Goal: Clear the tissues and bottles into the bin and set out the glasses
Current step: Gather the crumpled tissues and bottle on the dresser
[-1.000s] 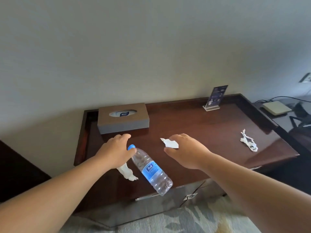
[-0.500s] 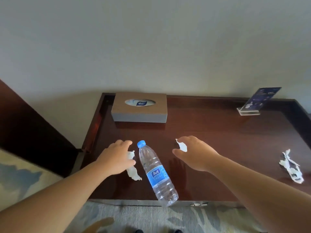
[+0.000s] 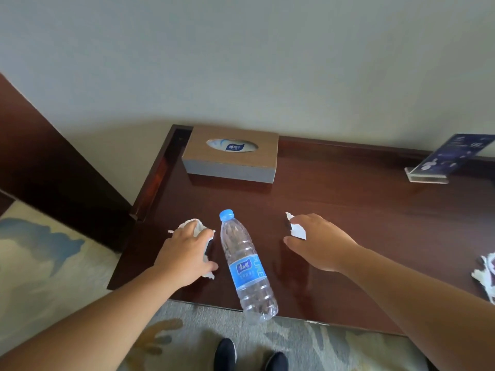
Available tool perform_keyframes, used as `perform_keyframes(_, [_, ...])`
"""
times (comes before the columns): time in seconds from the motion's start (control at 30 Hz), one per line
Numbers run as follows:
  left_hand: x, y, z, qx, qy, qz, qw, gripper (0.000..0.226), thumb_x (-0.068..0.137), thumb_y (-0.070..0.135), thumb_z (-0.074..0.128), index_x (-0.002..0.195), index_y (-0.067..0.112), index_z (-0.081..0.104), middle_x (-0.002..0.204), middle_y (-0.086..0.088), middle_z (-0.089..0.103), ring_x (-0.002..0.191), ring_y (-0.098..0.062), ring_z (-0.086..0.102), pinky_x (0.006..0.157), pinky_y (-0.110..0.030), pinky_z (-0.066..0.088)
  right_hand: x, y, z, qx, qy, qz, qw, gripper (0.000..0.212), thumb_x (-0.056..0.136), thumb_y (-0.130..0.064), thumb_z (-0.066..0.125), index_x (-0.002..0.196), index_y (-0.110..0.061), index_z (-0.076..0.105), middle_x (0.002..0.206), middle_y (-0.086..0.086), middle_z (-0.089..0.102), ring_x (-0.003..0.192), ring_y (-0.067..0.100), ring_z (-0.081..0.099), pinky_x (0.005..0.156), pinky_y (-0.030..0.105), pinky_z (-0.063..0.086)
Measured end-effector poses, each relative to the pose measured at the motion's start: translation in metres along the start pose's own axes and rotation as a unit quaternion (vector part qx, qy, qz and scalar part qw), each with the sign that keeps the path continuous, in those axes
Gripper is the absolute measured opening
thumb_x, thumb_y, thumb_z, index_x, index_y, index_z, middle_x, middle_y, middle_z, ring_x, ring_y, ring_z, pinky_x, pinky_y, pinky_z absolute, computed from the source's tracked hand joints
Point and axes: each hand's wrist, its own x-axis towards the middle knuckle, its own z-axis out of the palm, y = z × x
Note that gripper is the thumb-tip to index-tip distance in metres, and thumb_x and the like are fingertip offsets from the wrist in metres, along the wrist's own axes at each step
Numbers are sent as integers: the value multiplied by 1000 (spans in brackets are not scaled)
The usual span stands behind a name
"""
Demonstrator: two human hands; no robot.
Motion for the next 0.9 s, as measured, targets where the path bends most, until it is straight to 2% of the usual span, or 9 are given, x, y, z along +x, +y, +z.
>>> perform_keyframes(0.1, [3, -6, 7, 0, 20, 23, 1000, 37, 81, 36, 67, 113, 27, 49, 121, 2, 41, 104, -22, 46, 77, -32, 47, 0, 6, 0, 1, 4, 23, 1000, 56, 88, -52, 51, 140, -32, 41, 143, -6, 42, 128, 21, 44, 98, 36, 40])
perform_keyframes(0.17, [4, -12, 11, -8, 20, 32, 999, 20, 84, 16, 60, 99, 22, 49, 105, 3, 42, 83, -16, 48, 60, -26, 40, 1, 11, -1, 0, 11, 40, 999, 56, 88, -49, 52, 140, -32, 40, 142, -6, 42, 128, 21, 43, 98, 36, 41])
perform_keyframes(0.27, [8, -18, 3, -44, 4, 4, 999, 18, 85, 3, 50, 87, 20, 46, 91, 3, 45, 58, -14, 45, 48, -27, 31, 1, 18, -1, -8, 19, 64, 998, 56, 86, -44, 54, 139, -32, 40, 140, -4, 43, 128, 22, 42, 94, 34, 40])
perform_keyframes(0.33, [14, -20, -8, -60, 22, -5, 998, 16, 87, 4, 48, 82, 19, 47, 84, 2, 49, 60, -18, 51, 52, -30, 39, 1, 22, 0, -17, 20, 77, 997, 57, 86, -42, 55, 140, -32, 39, 140, -4, 41, 128, 23, 40, 93, 35, 40])
perform_keyframes(0.4, [21, -18, -25, -53, 89, 13, 994, 17, 90, 8, 47, 76, 17, 48, 74, 1, 52, 64, -21, 52, 55, -33, 40, 0, 24, 0, -23, 22, 84, 996, 59, 85, -41, 56, 141, -32, 37, 141, -5, 40, 129, 24, 38, 94, 36, 40])
perform_keyframes(0.5, [26, -7, -55, -51, 215, 81, 972, 20, 87, 3, 46, 68, 10, 52, 57, 0, 49, 60, -26, 46, 54, -37, 37, 1, 24, -1, -24, 23, 87, 996, 61, 85, -42, 57, 141, -32, 36, 142, -4, 39, 130, 24, 38, 96, 38, 40])
perform_keyframes(0.57, [27, 7, -71, -89, 248, 122, 957, 20, 86, 4, 44, 68, 8, 51, 57, -2, 48, 58, -26, 45, 53, -38, 37, 1, 24, -2, -20, 24, 84, 996, 61, 86, -42, 57, 142, -32, 36, 143, -4, 38, 130, 25, 38, 97, 38, 40])
perform_keyframes(0.73, [34, 49, -79, -166, 215, 167, 948, 22, 88, 22, 33, 80, 13, 50, 77, -2, 51, 61, -27, 50, 55, -40, 42, 0, 26, -4, -7, 19, 79, 997, 61, 85, -43, 57, 141, -36, 35, 143, -5, 37, 129, 25, 38, 94, 38, 42])
perform_keyframes(0.9, [42, 88, -69, -179, 164, 202, 949, 21, 94, 11, 40, 96, 17, 60, 86, 0, 58, 72, -25, 56, 64, -40, 47, -2, 35, -6, -8, 2, 92, 996, 63, 85, -42, 57, 142, -41, 31, 142, -5, 35, 128, 26, 37, 94, 42, 45])
